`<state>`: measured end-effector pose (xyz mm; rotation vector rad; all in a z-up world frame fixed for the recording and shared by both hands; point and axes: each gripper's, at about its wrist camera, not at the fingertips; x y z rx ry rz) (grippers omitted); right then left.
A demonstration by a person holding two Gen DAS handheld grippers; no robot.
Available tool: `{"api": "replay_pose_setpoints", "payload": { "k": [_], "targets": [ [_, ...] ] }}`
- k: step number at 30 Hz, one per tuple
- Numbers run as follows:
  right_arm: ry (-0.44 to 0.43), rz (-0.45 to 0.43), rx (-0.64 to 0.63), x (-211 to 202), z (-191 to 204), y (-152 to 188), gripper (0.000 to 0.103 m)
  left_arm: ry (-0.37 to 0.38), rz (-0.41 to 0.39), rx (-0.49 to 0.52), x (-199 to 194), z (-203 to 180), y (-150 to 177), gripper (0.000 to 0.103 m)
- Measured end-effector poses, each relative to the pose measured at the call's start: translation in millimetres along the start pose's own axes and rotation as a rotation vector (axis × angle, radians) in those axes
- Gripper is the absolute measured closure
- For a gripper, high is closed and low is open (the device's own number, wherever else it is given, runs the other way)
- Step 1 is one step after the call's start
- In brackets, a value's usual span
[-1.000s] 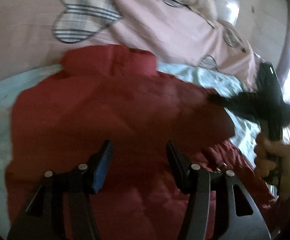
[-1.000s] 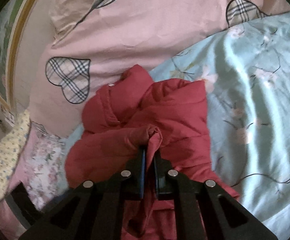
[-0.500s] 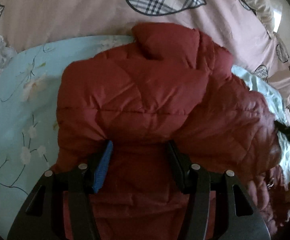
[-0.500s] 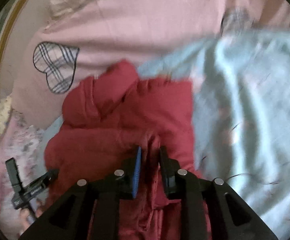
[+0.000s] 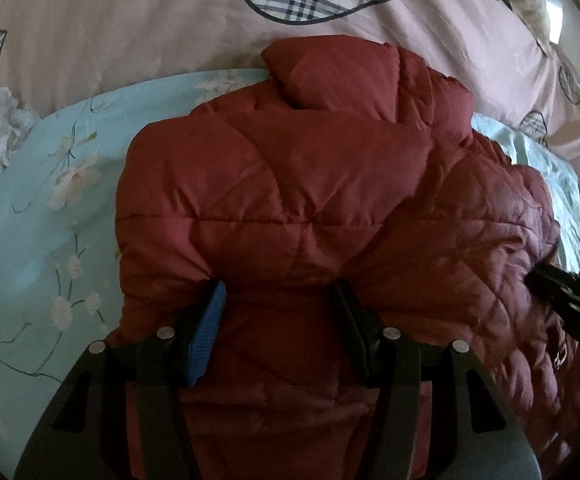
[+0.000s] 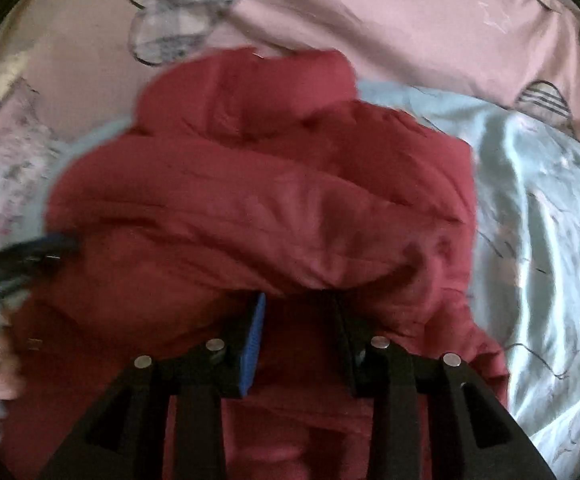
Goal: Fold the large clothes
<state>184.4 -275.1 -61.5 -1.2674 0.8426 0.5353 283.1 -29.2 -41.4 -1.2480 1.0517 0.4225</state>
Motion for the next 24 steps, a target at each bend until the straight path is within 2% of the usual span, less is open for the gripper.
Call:
{"api": "replay_pose_setpoints", "payload": {
  "k": [3, 6, 11, 24],
  "targets": [
    [-0.011, 0.001, 0.047, -0.7, -16.0, -1.1, 0.071, 0.015, -0.011, 0.003, -11.0, 3.6, 1.0, 0.049],
    [-0.009, 0.003, 0.043, -0.5, -19.3, -2.0, 0.071, 0.045, -0.048, -0.031, -25.0, 15.6, 3.4, 0.049],
    [-0.032, 0.013, 0.068, 2.9, -22.7, -2.9, 0.071, 0.044, 0.015, -0.058, -1.6, 26.8, 7.7, 0.048],
    [-0.073, 0.012, 0.101, 7.1, -29.3, -0.7, 0.071, 0.026, 0.03, -0.064, 6.5, 25.0, 6.5, 0.046]
  ]
}}
Point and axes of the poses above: each gripper's, at about its wrist camera, not at the fingertips, and x roughly the way its jaws point, z to its left, y to its underside, and after that the axes turned 4 degrees about z, right-handed
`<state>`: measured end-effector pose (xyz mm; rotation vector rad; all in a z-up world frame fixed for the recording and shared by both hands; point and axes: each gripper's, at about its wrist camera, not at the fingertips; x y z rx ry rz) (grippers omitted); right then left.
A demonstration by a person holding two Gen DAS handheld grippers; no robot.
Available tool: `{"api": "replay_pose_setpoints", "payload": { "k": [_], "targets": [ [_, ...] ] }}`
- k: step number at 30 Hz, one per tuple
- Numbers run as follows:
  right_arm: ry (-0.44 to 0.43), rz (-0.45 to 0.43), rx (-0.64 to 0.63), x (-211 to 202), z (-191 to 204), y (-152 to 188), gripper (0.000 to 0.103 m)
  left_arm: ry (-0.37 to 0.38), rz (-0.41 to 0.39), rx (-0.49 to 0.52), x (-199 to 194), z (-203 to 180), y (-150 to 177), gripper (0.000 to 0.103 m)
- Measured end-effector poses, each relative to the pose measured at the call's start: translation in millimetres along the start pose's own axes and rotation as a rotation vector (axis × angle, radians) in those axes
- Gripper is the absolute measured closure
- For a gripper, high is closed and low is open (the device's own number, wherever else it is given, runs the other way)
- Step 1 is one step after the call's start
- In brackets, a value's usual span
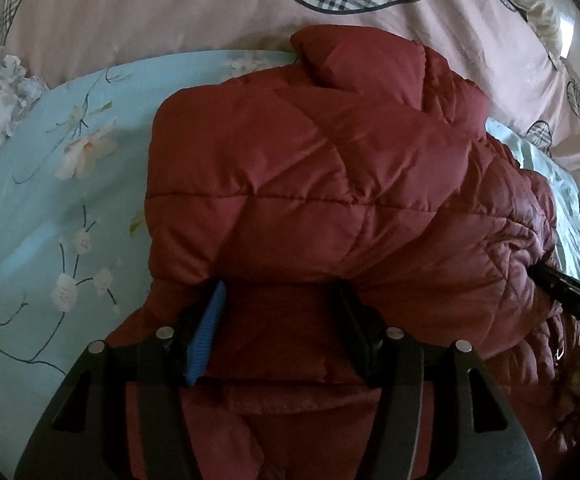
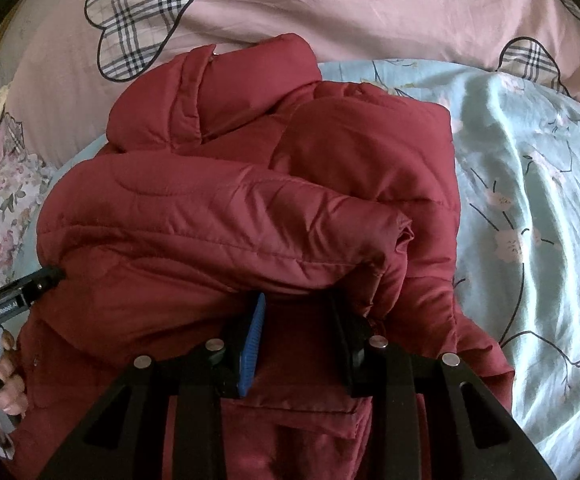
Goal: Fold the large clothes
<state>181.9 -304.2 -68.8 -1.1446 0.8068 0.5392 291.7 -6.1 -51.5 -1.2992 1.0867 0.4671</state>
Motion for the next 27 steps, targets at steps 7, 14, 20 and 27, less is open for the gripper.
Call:
{"api": "replay_pose_setpoints", "payload": {
  "k": [7, 14, 20, 27],
  "targets": [
    [-0.053, 0.009, 0.046, -20.7, -4.9, -2.6, 0.067, 0.001, 0.017, -0.018, -4.3, 1.4, -1.7, 0.044],
    [-0.083, -0.01, 0.082, -54.8, -9.3, 3.8, 0.054, -0.004, 0.015, -0.023, -20.7, 4.3, 3.7, 0.04],
    [-0.099, -0.013, 0.072, -73.6, -7.9, 13.1, 0.051, 0.02, -0.004, -0.05, -41.6, 14.7, 14.9, 0.04],
    [-0.13, -0.003, 0.073, -95.1, -11.4, 34.8, 0.04, 0.015, 0.015, -0.063, -66.7, 30.9, 38.6, 0.04]
  ]
}}
Point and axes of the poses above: each gripper's, at about its wrist camera, not at the fingertips, and x roughly the way its jaws point, z to its left, y to its underside, and after that the axes turned 4 degrees about z, right-handed
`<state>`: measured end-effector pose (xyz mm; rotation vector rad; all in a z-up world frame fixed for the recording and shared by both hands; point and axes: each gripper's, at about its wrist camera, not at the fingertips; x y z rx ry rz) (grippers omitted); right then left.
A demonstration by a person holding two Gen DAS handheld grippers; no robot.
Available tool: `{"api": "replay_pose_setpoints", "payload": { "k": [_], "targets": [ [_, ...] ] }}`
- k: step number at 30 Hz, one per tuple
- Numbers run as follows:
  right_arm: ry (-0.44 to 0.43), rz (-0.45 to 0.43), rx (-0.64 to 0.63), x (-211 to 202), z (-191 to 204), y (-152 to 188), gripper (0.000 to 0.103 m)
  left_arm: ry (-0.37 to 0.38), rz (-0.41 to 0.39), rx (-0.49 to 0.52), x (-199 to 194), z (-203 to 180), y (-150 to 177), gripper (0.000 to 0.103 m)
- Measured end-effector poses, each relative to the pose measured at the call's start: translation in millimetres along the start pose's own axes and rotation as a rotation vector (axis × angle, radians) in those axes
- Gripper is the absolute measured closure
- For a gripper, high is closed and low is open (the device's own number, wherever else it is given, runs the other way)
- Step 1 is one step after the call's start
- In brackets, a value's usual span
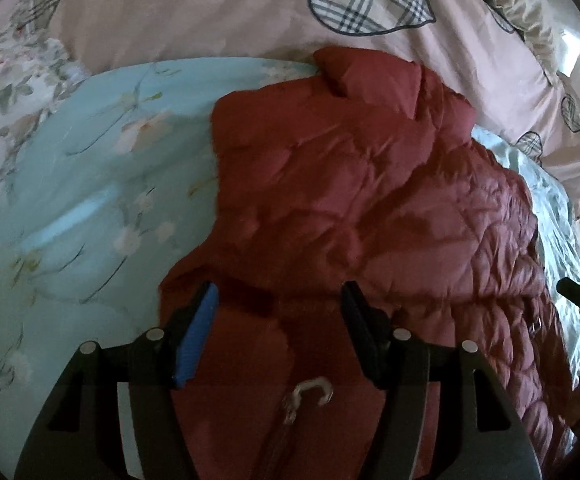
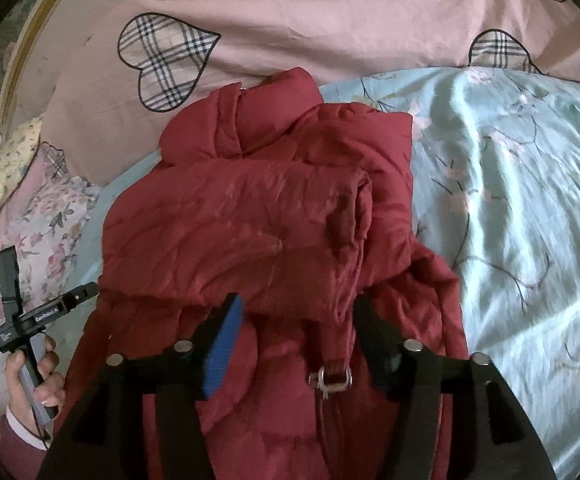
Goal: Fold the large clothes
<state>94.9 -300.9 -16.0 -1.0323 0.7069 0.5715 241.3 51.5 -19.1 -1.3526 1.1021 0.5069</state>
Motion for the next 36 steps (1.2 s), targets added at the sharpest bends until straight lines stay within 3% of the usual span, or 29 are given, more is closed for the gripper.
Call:
{"api": "replay_pose_setpoints", "payload": {
  "k": [7, 14, 22, 36],
  "targets": [
    [-0.051, 0.006, 0.042, -39.6, -12.5, 39.5, 0.027, 0.017, 0.031, -0.063, -22.4, 33.5, 50.4, 0.038],
    [-0.03, 0.005, 0.111, -67.5, -33.7, 72.7, 0.027, 0.041, 0.068, -0.132, -40.8, 59.5, 94.4, 0.038],
    [0.012, 0.015, 0.144, -90.4, -51.7, 105.2, 0.026, 0.055, 0.088, -0.109, -62.4, 63.5, 133.6, 0.038],
    [0.022, 0.149, 0.138, -92.0, -62.8, 160.6, 0.026, 0.137, 0.139, -0.139, -75.9, 79.0, 174.5, 0.035]
  ]
}}
Point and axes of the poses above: each gripper's, at about its wrist camera, not at the fingertips, and x roughly the way its jaws point, z to its left, y to its underside, and after that the axes turned 4 degrees about z, right-handed
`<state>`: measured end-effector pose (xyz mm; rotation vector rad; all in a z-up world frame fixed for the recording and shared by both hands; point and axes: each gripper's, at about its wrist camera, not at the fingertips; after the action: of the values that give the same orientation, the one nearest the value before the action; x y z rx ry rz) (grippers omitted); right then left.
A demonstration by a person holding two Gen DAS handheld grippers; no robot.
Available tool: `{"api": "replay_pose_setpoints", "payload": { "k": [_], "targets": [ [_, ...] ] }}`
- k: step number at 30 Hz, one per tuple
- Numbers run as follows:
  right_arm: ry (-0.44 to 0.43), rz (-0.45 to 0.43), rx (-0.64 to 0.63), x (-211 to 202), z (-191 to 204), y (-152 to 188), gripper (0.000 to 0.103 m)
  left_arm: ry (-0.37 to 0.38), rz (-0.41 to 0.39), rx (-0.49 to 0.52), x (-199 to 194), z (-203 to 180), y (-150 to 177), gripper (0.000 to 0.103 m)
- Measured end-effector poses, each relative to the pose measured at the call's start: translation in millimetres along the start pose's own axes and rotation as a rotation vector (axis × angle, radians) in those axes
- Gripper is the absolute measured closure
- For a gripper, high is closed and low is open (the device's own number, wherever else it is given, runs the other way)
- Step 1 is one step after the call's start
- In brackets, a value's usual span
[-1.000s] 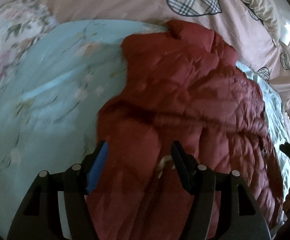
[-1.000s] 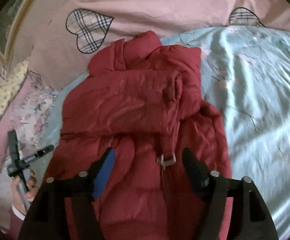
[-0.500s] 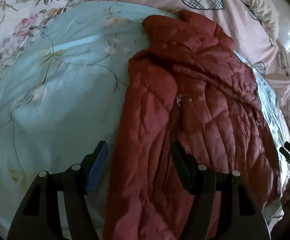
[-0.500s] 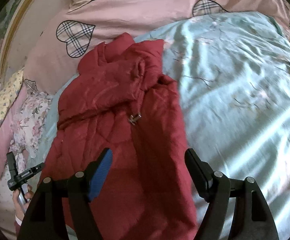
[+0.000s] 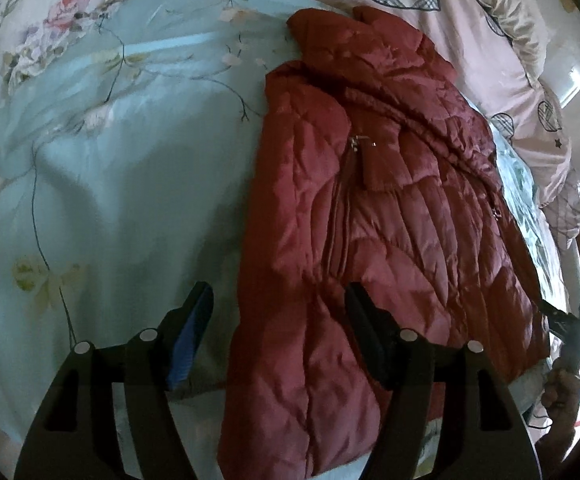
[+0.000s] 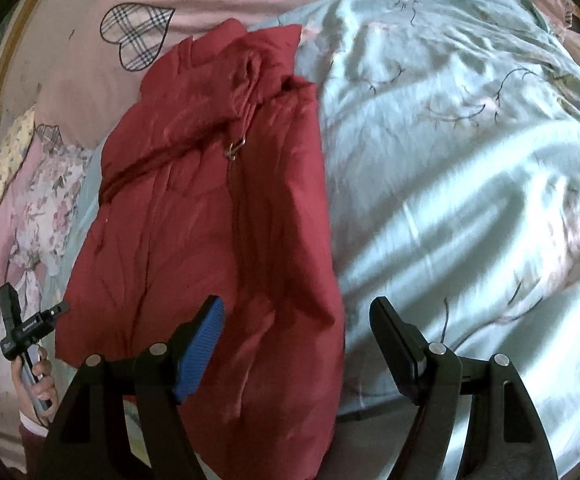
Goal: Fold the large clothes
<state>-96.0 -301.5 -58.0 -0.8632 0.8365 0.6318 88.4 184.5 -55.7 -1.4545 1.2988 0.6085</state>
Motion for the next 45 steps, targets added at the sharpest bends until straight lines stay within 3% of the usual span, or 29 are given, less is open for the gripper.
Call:
{"api": "replay_pose_setpoints", "payload": {
  "k": [24, 30, 33, 34, 38, 41, 45],
  "targets": [
    [-0.06, 0.023, -0.035, 1.6, 9.9, 28.3, 0.027, 0.022, 0.054, 0.075, 1.6, -13.4, 33.6, 0.035],
    [-0.07, 0.024, -0.024, 5.2, 9.9, 32.3, 0.038, 0.04, 0.056, 0.069, 2.7, -12.9, 36.8, 0.035],
    [-0.073, 0.023, -0.03, 5.5, 12.1, 33.9, 0.048, 0.032, 0.051, 0.086, 2.7, -14.9, 38.4, 0.035],
    [-0.075, 0.02, -0.028, 5.0, 12.0, 34.3, 0.055, 0.034, 0.046, 0.095, 2.4, -16.4, 39.6, 0.039],
    [-0.116, 0.013, -0.017, 2.4, 10.1, 35.7, 0.069, 0.061, 0.031, 0.117, -1.6, -19.0, 41.5, 0.077],
    [-0.142, 0.002, -0.017, -2.5, 10.3, 37.3, 0.074, 0.065, 0.008, 0.131, -9.2, -21.8, 42.2, 0.084],
    [-0.18, -0.02, -0.035, -12.5, 13.3, 39.5, 0.078, 0.079, -0.021, 0.15, -21.9, -26.1, 42.8, 0.087]
  ]
}}
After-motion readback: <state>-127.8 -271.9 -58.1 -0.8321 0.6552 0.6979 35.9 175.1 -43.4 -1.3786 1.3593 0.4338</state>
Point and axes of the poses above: each gripper's, at about its wrist camera, not at the fingertips, and x roughly the way its jaws point, z to its left, y to its underside, and after that the axes turned 4 degrees about z, right-handed
